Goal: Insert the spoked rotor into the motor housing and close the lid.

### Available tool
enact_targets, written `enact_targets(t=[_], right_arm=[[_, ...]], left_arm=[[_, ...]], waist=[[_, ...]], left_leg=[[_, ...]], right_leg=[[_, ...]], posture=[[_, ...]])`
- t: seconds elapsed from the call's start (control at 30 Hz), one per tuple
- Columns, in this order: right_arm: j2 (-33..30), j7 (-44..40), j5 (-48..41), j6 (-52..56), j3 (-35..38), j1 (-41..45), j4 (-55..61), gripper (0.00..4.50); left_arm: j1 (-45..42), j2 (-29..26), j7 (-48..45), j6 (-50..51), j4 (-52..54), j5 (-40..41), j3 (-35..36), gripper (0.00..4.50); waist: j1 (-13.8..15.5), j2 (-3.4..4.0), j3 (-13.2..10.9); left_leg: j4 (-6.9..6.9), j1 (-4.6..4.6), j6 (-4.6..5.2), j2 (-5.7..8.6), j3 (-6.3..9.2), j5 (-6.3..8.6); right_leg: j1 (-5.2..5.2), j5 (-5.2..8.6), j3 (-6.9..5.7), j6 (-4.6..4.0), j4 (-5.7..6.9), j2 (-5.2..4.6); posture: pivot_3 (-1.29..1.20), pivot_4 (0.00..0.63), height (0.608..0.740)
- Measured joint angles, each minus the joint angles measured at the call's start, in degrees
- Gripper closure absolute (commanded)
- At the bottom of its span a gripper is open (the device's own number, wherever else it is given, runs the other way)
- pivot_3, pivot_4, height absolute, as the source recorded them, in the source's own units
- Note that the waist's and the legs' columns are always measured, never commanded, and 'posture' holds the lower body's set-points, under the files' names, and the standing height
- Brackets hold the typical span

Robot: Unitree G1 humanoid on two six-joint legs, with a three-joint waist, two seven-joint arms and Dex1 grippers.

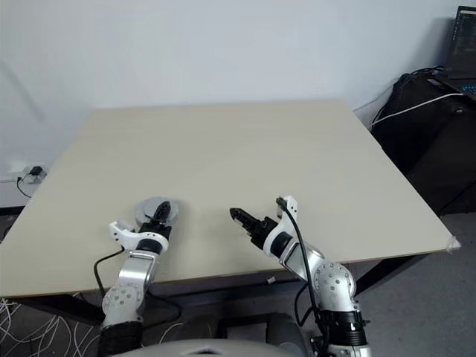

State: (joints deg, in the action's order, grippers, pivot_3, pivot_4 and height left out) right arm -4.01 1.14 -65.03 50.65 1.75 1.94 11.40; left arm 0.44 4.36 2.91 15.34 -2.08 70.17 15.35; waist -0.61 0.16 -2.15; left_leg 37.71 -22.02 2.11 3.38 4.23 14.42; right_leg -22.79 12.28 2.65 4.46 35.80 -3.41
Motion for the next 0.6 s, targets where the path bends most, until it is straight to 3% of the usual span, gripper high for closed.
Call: enact_targets(t=[0.6], right_arm=[[0.8,-0.6,1.8,1.1,0.5,-0.6,0.6,0.00]], left_arm=[[-18.9,1.4,1.6,-5.5,-21.9,-2.7,12.4,2.36]], waist=[[0.1,-0.25,0.0]], left_leg=[[0.00,0.01,0.01,0.06,0.02,-0.01]], right_leg=[[0.18,-0.03,0.02,0.00,0.00,0.03]], posture=[[0.00,0.000,0.740]])
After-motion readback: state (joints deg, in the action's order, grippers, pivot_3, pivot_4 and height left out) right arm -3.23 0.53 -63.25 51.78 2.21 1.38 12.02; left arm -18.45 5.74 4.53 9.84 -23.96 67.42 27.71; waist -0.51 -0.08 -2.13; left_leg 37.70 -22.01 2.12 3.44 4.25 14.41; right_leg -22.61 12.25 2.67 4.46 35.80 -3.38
